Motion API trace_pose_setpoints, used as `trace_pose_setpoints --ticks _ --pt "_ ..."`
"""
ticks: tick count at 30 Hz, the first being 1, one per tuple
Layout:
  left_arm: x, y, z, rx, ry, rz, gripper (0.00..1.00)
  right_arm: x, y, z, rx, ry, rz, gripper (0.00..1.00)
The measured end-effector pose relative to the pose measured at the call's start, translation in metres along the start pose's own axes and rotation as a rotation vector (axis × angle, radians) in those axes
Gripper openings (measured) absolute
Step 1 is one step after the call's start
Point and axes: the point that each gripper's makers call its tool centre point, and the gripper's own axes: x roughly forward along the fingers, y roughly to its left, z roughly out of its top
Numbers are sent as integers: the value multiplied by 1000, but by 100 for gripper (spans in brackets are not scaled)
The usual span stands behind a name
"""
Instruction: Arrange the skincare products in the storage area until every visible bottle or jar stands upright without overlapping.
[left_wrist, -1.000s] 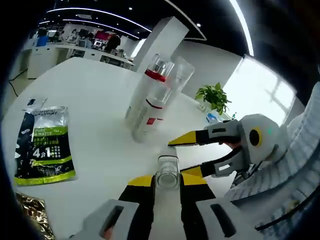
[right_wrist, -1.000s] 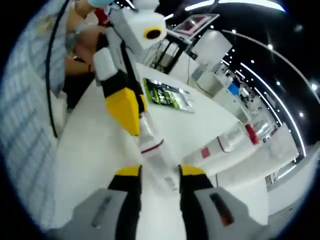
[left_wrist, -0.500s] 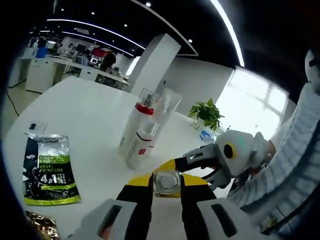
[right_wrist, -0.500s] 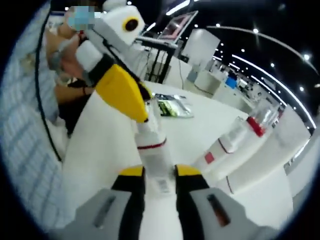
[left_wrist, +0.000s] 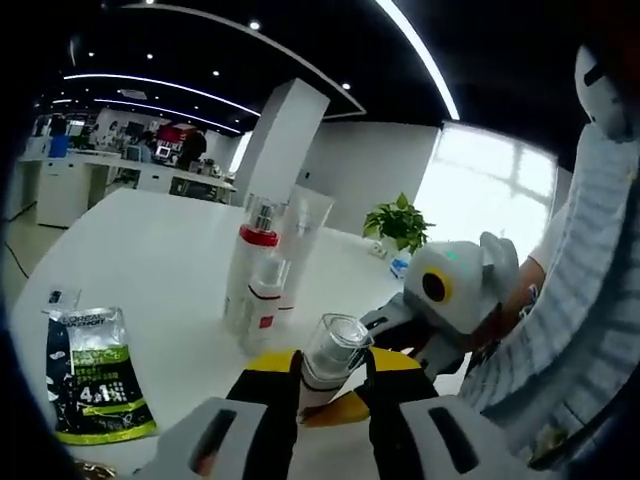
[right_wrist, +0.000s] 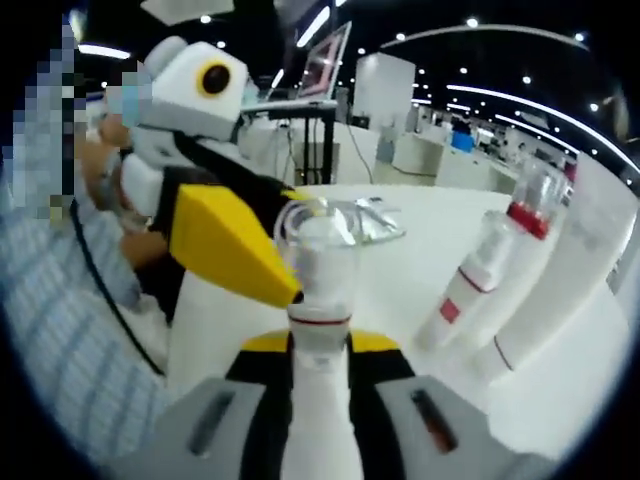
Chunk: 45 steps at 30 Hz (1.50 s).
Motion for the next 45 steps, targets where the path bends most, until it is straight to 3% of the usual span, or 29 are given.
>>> trace_pose_setpoints --ticks 4,18,45 --pt "0 5 -2 -6 -2 5 26 2 2 1 18 -3 11 18" --pt "-1 17 -19 -10 82 43 30 9 4 6 59 -28 60 18" --pt "-16 20 -31 -68 38 96 32 14 5 7 32 -17 97 19"
